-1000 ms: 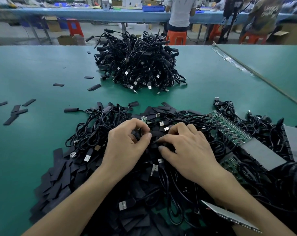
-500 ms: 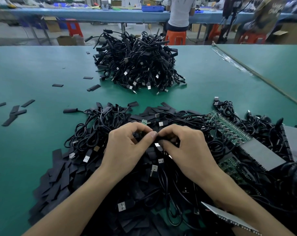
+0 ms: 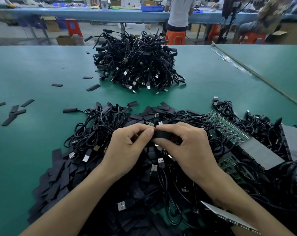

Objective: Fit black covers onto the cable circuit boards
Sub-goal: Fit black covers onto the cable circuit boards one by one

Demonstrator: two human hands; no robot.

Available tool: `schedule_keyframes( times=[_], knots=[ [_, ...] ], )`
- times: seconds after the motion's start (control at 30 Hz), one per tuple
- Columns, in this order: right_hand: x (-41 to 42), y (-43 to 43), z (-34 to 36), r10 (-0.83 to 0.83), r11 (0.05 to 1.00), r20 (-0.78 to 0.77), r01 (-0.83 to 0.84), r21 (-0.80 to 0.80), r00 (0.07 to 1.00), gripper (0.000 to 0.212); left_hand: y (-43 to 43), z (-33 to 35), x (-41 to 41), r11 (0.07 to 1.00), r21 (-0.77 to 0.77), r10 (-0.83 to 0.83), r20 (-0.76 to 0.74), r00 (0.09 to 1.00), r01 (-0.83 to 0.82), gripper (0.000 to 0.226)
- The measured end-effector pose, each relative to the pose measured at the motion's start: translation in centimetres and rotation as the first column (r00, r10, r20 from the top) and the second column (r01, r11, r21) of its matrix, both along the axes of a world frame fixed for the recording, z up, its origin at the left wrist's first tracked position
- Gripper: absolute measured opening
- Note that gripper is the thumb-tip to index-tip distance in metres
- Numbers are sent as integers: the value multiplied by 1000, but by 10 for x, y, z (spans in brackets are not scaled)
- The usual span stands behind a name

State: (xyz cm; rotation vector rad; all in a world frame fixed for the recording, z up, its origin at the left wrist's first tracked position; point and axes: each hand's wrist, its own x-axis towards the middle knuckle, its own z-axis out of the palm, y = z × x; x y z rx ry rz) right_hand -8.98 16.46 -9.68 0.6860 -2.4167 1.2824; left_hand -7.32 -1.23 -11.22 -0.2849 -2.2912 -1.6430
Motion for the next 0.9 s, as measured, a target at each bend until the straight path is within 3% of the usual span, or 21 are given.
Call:
schedule_keyframes(
  times=[0.17, 0.33, 0.47, 0.67, 0.9],
  knots=[
    [-1, 1, 3, -71, 993, 17, 72, -97, 997, 31, -3, 1, -1, 999, 44, 19, 55, 998, -22, 28],
    [-3, 3, 3, -54, 972, 117, 79, -223, 992, 26, -2, 2, -1, 994, 107, 24, 86, 996, -33, 21],
    [-4, 4, 3, -41, 961, 139, 78, -267, 989, 20, -3, 3, 0, 990, 142, 5, 74, 997, -15, 27],
    [-8, 6, 5, 10, 952, 187, 48, -301, 982, 17, -3, 9, 2, 974, 225, -40, 96, 995, 18, 24],
    [-12, 12, 8, 142, 942, 225, -61, -330, 964, 17, -4, 10, 3, 973, 226, -64, 86, 994, 43, 36]
  ],
)
